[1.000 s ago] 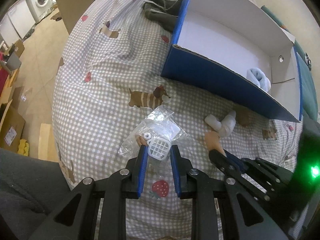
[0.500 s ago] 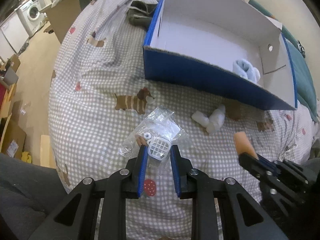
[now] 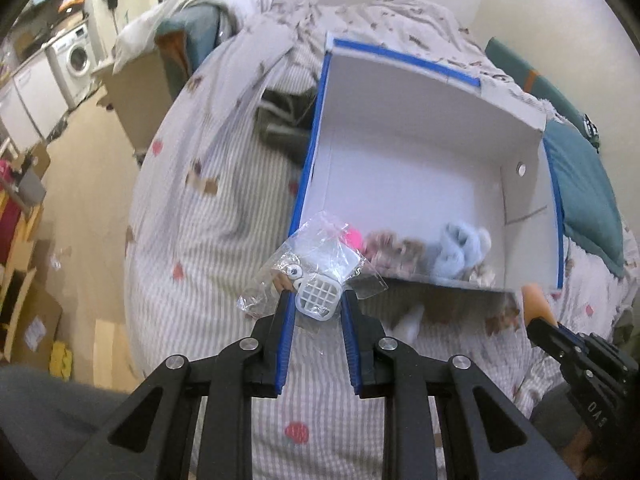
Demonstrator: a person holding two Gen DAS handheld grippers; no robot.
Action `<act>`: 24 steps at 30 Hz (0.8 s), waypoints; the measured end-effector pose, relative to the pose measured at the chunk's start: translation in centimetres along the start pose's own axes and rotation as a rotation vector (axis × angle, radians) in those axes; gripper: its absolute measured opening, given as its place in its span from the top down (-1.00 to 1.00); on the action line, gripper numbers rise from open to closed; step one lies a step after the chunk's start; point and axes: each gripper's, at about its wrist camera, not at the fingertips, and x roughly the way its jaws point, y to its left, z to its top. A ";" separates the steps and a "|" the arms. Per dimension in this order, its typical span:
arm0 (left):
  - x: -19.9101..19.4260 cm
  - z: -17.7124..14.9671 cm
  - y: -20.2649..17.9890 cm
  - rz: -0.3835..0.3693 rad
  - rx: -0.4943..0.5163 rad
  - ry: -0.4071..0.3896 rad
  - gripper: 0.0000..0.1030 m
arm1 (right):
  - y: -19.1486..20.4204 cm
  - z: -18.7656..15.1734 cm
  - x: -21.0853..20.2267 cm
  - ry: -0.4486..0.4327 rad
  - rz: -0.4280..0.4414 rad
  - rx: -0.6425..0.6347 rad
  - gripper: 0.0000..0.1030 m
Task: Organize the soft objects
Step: 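Carry the plastic bag and tan foam piece into the box and open both tools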
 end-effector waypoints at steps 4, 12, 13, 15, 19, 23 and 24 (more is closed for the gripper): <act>0.4 2.3 -0.4 0.006 0.018 -0.016 0.59 | -1.1 1.9 0.3 -0.019 -0.006 0.002 0.87; 3.0 4.5 -2.6 0.015 0.083 -0.001 0.59 | -1.3 5.1 2.5 -0.030 -0.014 -0.034 0.87; 3.4 4.7 -2.9 0.008 0.086 0.004 0.59 | -1.4 5.4 2.7 -0.039 -0.007 -0.038 0.87; 4.1 5.1 -3.3 -0.007 0.093 0.008 0.59 | -1.6 5.7 3.2 -0.060 0.003 -0.048 0.87; 5.5 5.7 -4.8 0.002 0.163 -0.023 0.59 | -2.3 5.9 4.9 -0.086 0.013 -0.044 0.87; 7.3 5.8 -5.6 0.022 0.188 -0.038 0.59 | -3.2 5.6 6.4 -0.076 0.021 -0.009 0.87; 7.7 5.8 -5.6 0.015 0.180 -0.033 0.59 | -3.2 5.5 6.6 -0.070 0.015 -0.016 0.87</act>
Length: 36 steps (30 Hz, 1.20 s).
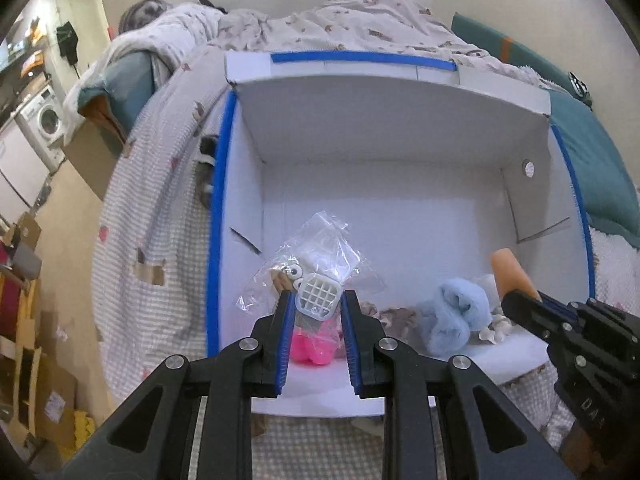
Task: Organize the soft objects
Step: 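Carry the plastic bag and tan foam piece into the box and open both tools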
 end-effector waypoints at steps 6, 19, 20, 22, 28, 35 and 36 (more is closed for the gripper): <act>1.7 -0.7 -0.2 0.000 -0.021 0.002 0.59 | -0.2 -0.3 0.6 0.014 -0.019 -0.012 0.87; 2.3 -0.9 0.7 -0.040 -0.077 0.002 0.59 | -0.7 0.3 1.6 0.030 0.020 0.047 0.86; 2.2 -0.9 0.6 -0.039 -0.073 0.000 0.59 | -0.7 0.3 1.6 0.030 0.019 0.049 0.86; 2.1 -1.1 0.6 -0.034 -0.067 -0.005 0.59 | -0.7 0.3 1.7 0.030 0.016 0.053 0.86; 1.9 -1.2 0.1 -0.022 -0.053 -0.005 0.58 | -0.5 0.1 1.8 0.025 0.015 0.046 0.85; 1.8 -1.3 -0.3 0.011 -0.031 0.005 -0.13 | -0.8 0.2 1.7 0.017 0.004 0.062 0.45; 1.7 -1.3 -0.3 0.017 -0.029 -0.001 -0.35 | -0.9 0.2 1.7 0.014 0.004 0.065 0.35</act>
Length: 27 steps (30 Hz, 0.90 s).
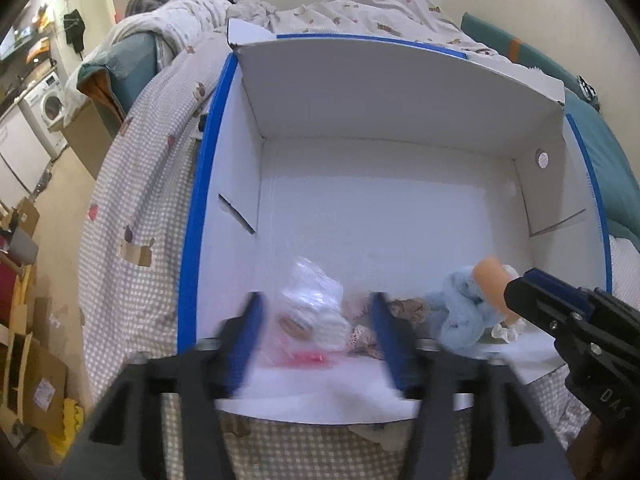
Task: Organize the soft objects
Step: 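Carry the plastic bag and tan foam piece into the box and open both tools, then withdraw both tools from the box toward the white sock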
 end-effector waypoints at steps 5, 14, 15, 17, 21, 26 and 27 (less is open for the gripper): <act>0.0 0.0 0.1 -0.009 -0.008 0.003 -0.39 | -0.5 0.2 -0.4 -0.029 -0.035 0.038 -0.69; 0.2 0.1 0.0 0.002 0.001 0.004 -0.39 | -1.2 0.1 -0.2 -0.007 -0.034 0.071 -0.69; 0.2 0.1 0.0 0.002 0.002 0.003 -0.39 | -1.2 0.0 -0.2 -0.007 -0.033 0.068 -0.69; 0.2 0.0 0.0 0.003 0.004 0.004 -0.39 | -1.1 -0.1 -0.2 -0.003 -0.033 0.063 -0.69; 0.2 0.0 0.0 0.002 0.001 0.006 -0.39 | -1.1 -0.1 -0.2 0.002 -0.031 0.060 -0.69; 0.2 -0.1 0.1 0.003 0.000 0.008 -0.39 | -1.1 -0.1 -0.1 0.007 -0.029 0.063 -0.69; 0.2 -0.1 0.1 0.004 0.000 0.005 -0.39 | -1.1 -0.1 -0.1 0.005 -0.030 0.063 -0.69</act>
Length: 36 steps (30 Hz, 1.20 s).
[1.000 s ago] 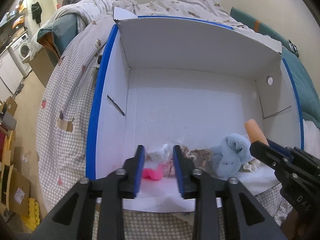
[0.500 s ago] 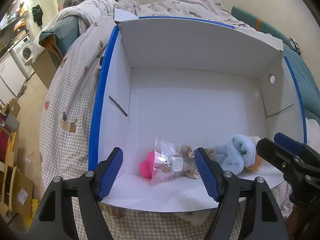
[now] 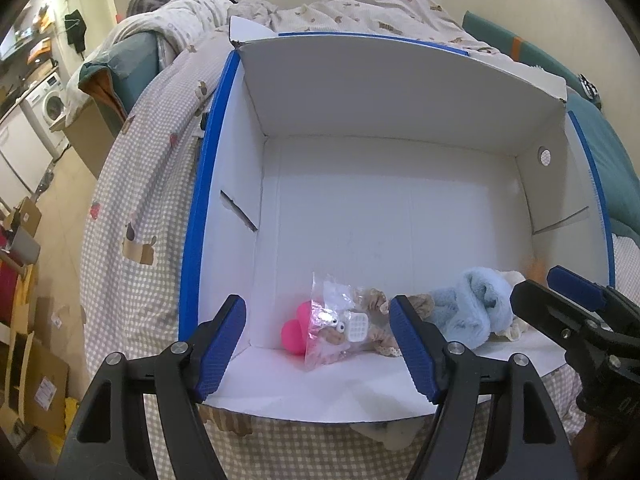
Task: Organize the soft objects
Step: 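Withdraw both tools from the box toward the white sock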
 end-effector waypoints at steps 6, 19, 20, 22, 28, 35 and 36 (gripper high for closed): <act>-1.2 -0.3 0.2 -0.011 -0.006 -0.034 -0.39 | 0.2 -0.2 -0.6 -0.019 0.002 -0.003 -0.69; -4.8 -2.3 2.7 -0.019 -0.039 -0.052 -0.39 | 0.6 -2.6 -4.2 -0.055 -0.038 -0.016 -0.69; -5.1 -2.6 3.0 -0.020 -0.049 -0.050 -0.39 | 0.6 -3.0 -4.4 -0.052 -0.040 -0.010 -0.69; -5.6 -3.2 3.7 -0.022 -0.071 -0.048 -0.39 | 0.6 -3.6 -4.8 -0.046 -0.042 -0.006 -0.69; -6.5 -5.0 4.4 -0.023 -0.102 -0.039 -0.39 | 1.1 -5.7 -5.6 -0.025 -0.049 -0.011 -0.69; -6.2 -7.5 4.7 -0.018 -0.137 0.021 -0.39 | 1.4 -8.3 -5.0 0.060 -0.086 -0.004 -0.68; -6.1 -7.8 4.7 -0.018 -0.142 0.031 -0.39 | 1.3 -8.6 -4.8 0.075 -0.091 0.000 -0.68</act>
